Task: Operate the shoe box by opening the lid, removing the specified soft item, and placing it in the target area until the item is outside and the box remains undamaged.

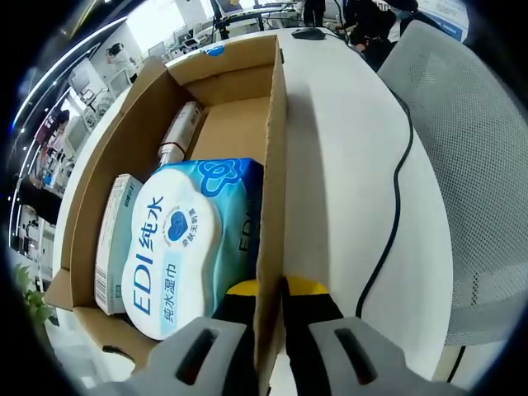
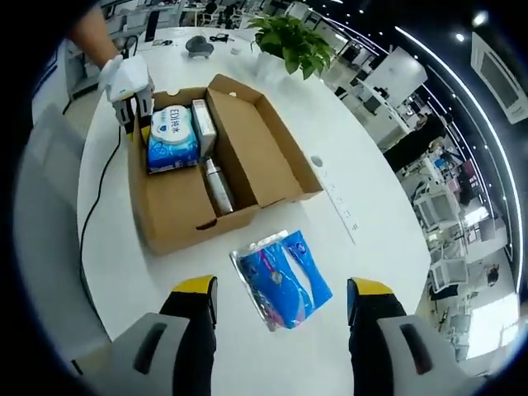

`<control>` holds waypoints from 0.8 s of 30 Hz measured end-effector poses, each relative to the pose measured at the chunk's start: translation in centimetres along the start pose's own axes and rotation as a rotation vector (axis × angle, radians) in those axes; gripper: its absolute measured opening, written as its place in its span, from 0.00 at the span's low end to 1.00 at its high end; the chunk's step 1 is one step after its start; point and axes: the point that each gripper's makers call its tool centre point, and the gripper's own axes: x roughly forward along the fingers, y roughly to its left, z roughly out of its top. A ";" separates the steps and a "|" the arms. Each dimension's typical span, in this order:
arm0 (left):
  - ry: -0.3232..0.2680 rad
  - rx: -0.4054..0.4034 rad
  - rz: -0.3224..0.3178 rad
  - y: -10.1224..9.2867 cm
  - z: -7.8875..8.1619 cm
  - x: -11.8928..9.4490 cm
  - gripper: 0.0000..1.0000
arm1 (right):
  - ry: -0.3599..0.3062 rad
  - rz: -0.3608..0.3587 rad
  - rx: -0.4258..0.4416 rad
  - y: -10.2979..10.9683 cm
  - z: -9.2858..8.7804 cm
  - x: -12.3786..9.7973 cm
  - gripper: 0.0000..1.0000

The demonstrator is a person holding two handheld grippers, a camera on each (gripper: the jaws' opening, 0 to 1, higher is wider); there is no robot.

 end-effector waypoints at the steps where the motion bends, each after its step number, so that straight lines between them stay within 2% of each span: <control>1: 0.000 0.000 0.000 0.0 0.0 0.0 0.03 | 0.000 -0.003 -0.005 0.1 0.1 -0.2 0.63; 3: 0.000 -0.001 0.000 -0.1 0.0 0.0 0.03 | -0.014 -0.019 -0.008 0.4 0.6 -0.9 0.63; 6: -0.001 0.002 0.001 -0.1 -0.1 0.0 0.03 | -0.088 -0.042 0.062 0.8 2.4 -1.8 0.62; 8: -0.001 0.003 0.001 -0.1 -0.1 0.0 0.03 | -0.129 -0.059 0.075 0.9 3.4 -2.4 0.61; 12: -0.001 0.004 0.001 -0.1 -0.1 0.0 0.03 | -0.121 -0.089 0.066 1.4 3.8 -2.7 0.60; 17: -0.001 0.003 0.001 -0.2 -0.1 0.0 0.03 | -0.097 -0.108 0.072 1.6 3.4 -2.5 0.57; 23: 0.000 0.002 0.001 -0.2 0.0 -0.1 0.03 | -0.144 -0.128 0.136 1.8 4.7 -3.5 0.52; 24: -0.001 0.003 0.001 -0.1 0.0 -0.1 0.03 | -0.158 -0.131 0.131 2.0 5.0 -3.8 0.48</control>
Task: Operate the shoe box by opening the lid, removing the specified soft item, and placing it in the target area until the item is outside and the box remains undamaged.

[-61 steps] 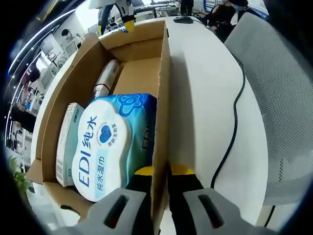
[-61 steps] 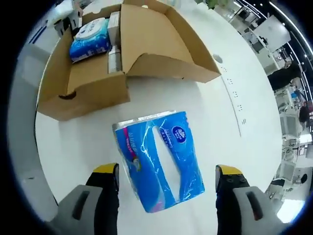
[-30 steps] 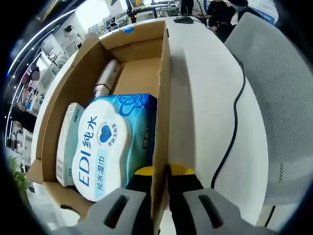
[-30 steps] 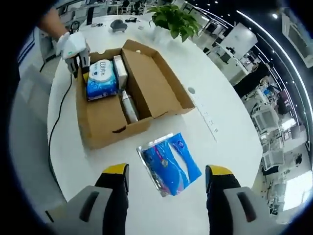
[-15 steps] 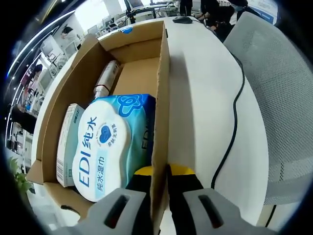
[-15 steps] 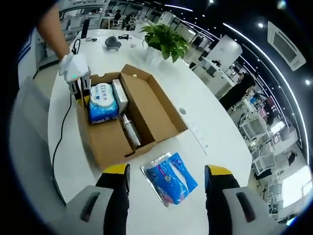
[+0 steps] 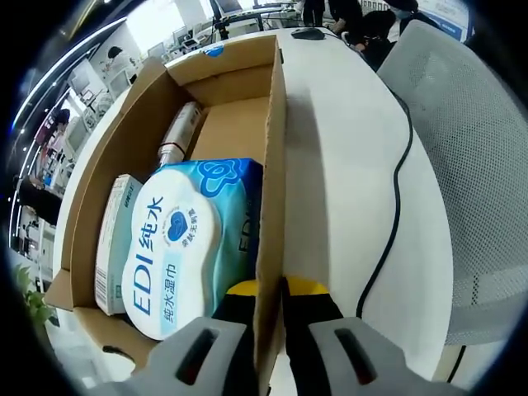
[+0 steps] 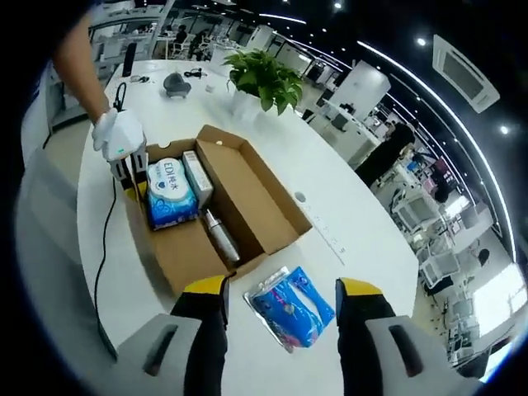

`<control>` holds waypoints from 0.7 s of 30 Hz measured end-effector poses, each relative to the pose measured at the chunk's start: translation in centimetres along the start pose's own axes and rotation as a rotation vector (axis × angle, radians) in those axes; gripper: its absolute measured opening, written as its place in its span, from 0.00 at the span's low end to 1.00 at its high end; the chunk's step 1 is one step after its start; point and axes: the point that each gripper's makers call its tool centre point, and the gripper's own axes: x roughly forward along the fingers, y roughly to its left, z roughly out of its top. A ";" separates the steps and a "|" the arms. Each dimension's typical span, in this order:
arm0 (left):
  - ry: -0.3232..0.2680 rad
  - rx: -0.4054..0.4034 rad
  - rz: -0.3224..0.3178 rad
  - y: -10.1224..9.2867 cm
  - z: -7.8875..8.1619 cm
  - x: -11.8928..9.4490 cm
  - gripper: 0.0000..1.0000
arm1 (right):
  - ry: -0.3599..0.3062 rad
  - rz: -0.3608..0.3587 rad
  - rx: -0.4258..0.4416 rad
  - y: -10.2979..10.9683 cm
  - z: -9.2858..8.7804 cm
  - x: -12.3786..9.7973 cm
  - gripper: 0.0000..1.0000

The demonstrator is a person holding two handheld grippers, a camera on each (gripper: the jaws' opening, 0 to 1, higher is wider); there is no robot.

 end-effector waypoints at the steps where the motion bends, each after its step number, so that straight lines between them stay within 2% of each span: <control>1: 0.000 0.000 0.000 0.0 0.0 0.0 0.03 | -0.014 -0.009 -0.006 -0.1 0.2 -0.2 0.44; 3: 0.000 -0.001 0.000 0.0 0.0 0.0 0.03 | -0.011 -0.037 0.022 -0.4 0.4 -0.5 0.39; 7: -0.001 0.000 0.001 0.0 0.0 0.0 0.03 | -0.031 -0.029 0.034 0.2 1.0 -0.9 0.40; 12: -0.001 0.002 0.001 0.0 0.1 0.0 0.03 | -0.020 -0.007 0.024 1.1 0.9 -0.4 0.44; 15: 0.000 -0.001 0.000 0.0 0.1 0.0 0.03 | -0.013 -0.008 0.060 1.6 0.8 0.1 0.50; 18: 0.001 -0.003 -0.001 0.0 0.1 0.0 0.03 | -0.032 0.007 0.008 2.2 1.3 0.5 0.48; 21: 0.001 -0.004 -0.001 0.0 0.1 0.0 0.03 | -0.016 0.019 0.022 2.6 1.3 1.2 0.45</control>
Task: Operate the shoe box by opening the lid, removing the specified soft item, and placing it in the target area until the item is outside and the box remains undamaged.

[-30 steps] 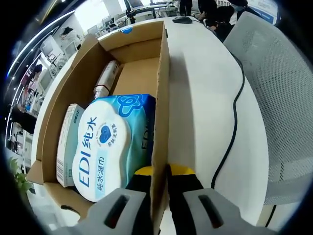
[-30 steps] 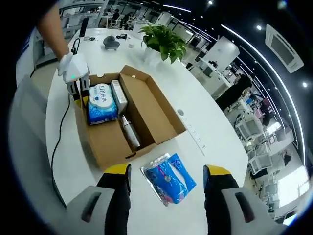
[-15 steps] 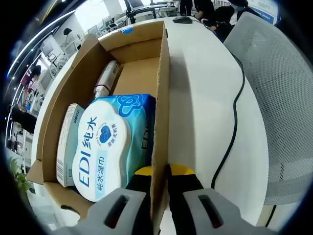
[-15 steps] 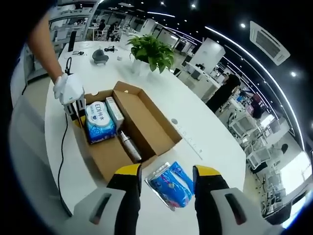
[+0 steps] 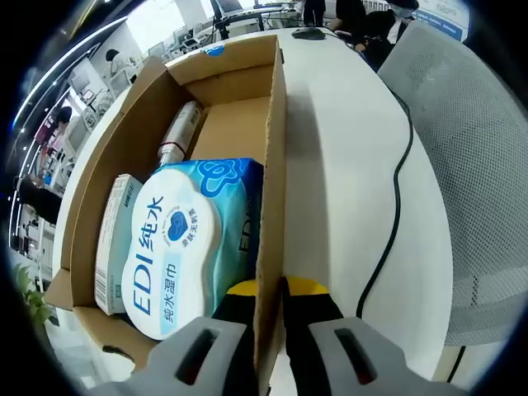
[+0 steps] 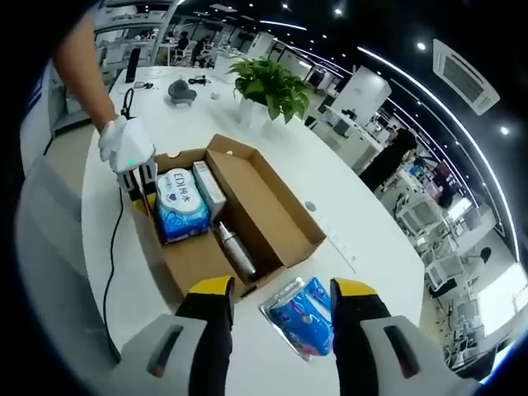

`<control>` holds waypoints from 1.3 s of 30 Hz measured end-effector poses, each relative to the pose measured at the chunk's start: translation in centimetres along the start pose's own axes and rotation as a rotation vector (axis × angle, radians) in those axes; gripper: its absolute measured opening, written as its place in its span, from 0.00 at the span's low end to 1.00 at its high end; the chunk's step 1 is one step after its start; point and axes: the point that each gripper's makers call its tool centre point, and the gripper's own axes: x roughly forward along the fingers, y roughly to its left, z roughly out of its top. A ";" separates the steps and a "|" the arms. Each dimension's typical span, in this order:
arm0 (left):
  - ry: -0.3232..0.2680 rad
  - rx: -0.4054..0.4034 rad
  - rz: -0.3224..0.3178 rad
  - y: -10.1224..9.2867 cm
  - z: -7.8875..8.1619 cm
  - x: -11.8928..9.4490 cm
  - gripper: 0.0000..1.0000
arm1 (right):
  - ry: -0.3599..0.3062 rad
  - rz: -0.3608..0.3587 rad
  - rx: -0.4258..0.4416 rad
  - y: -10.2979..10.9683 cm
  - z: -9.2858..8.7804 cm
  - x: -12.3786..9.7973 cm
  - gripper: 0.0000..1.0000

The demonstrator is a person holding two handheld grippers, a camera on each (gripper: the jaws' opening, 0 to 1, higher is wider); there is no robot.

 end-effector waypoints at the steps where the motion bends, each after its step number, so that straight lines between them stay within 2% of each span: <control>1: 0.000 0.000 0.000 0.0 0.0 0.0 0.03 | 0.004 0.003 0.001 0.2 -0.1 0.3 0.44; 3: -0.002 0.003 0.002 0.0 0.0 0.0 0.03 | 0.021 0.011 -0.019 0.8 -0.3 0.8 0.43; 7: -0.001 0.000 0.003 0.0 0.0 0.0 0.04 | 0.052 0.020 -0.095 1.8 -0.8 1.6 0.30; 10: 0.000 -0.001 0.002 0.0 0.0 0.0 0.04 | 0.039 0.046 -0.082 2.2 -0.4 2.0 0.37; 18: -0.002 0.002 0.003 0.0 0.0 0.0 0.04 | 0.041 0.033 -0.085 2.2 0.1 3.7 0.36; 21: -0.002 0.001 0.004 0.0 0.0 0.1 0.04 | 0.044 0.031 -0.091 2.2 0.3 4.2 0.31; 24: -0.002 0.002 0.005 0.0 0.1 0.0 0.04 | 0.038 0.034 -0.088 2.4 0.5 4.2 0.33; 31: -0.004 0.006 0.006 0.0 0.1 0.0 0.04 | 0.052 0.055 -0.105 3.5 -0.1 4.5 0.32; 34: -0.004 0.007 0.006 0.1 0.0 0.1 0.04 | 0.069 0.062 -0.157 3.7 -0.6 5.6 0.30; 39: -0.004 0.007 0.006 0.1 0.0 0.1 0.04 | 0.102 0.077 -0.145 4.1 -1.0 7.3 0.30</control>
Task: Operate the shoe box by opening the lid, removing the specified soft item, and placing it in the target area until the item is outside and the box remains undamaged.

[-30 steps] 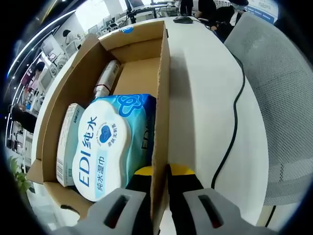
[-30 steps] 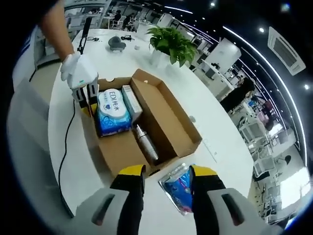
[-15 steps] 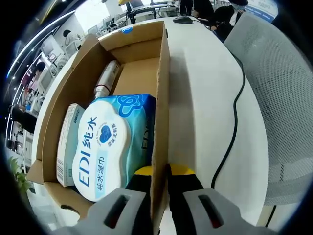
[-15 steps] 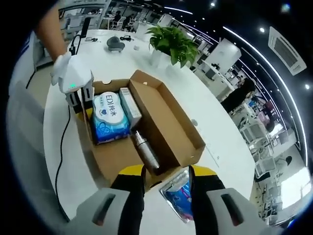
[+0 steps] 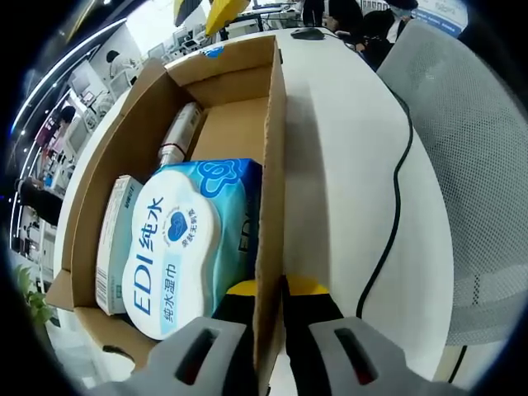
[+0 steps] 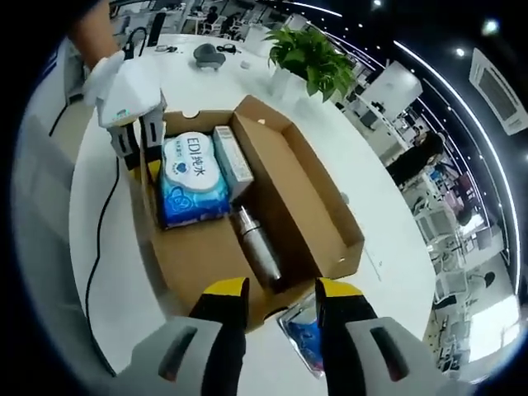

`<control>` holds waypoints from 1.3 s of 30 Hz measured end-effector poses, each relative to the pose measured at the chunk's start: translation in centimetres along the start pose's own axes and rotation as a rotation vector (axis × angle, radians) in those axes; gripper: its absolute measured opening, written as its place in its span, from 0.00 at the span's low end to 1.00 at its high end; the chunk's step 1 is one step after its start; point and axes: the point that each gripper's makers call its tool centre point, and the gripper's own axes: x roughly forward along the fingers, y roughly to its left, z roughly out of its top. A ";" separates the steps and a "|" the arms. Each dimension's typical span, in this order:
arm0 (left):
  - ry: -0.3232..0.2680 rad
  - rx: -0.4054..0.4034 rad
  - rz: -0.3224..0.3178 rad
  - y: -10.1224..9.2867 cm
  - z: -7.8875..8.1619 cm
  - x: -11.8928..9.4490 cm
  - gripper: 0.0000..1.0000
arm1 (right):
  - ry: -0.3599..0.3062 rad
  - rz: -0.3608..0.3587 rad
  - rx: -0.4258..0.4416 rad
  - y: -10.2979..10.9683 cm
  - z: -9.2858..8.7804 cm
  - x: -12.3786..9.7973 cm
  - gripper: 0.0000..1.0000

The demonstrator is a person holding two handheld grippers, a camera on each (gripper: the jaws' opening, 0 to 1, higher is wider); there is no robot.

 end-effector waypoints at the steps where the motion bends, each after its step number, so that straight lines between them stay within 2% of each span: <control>1: 0.000 0.000 0.000 0.0 0.0 0.0 0.04 | 0.004 0.003 0.001 0.1 0.0 0.2 0.30; 8: -0.001 0.003 0.000 0.0 0.0 0.0 0.04 | 0.004 0.030 0.024 0.6 0.4 1.2 0.30; 13: -0.002 0.004 0.000 0.0 0.1 0.0 0.03 | 0.024 0.038 -0.013 0.8 -0.1 2.1 0.31; 17: -0.003 0.005 0.001 -0.1 0.0 0.0 0.03 | 0.044 0.059 -0.048 1.3 -0.5 3.0 0.35; 18: -0.002 0.005 0.000 -0.1 0.0 0.0 0.03 | 0.044 0.075 -0.081 1.5 -0.5 3.2 0.35; 21: -0.003 0.006 -0.001 -0.1 0.1 0.0 0.03 | 0.049 0.082 -0.095 1.7 -0.6 3.8 0.33; 29: -0.004 0.005 0.001 0.0 0.1 0.0 0.03 | 0.048 0.105 -0.109 1.6 -0.4 5.3 0.33; 33: -0.003 0.004 0.003 0.0 0.1 0.0 0.03 | 0.037 0.114 -0.086 1.2 -0.2 5.4 0.32; 39: -0.002 0.004 0.001 0.0 0.1 0.0 0.03 | 0.054 0.125 -0.084 1.4 -0.6 6.3 0.31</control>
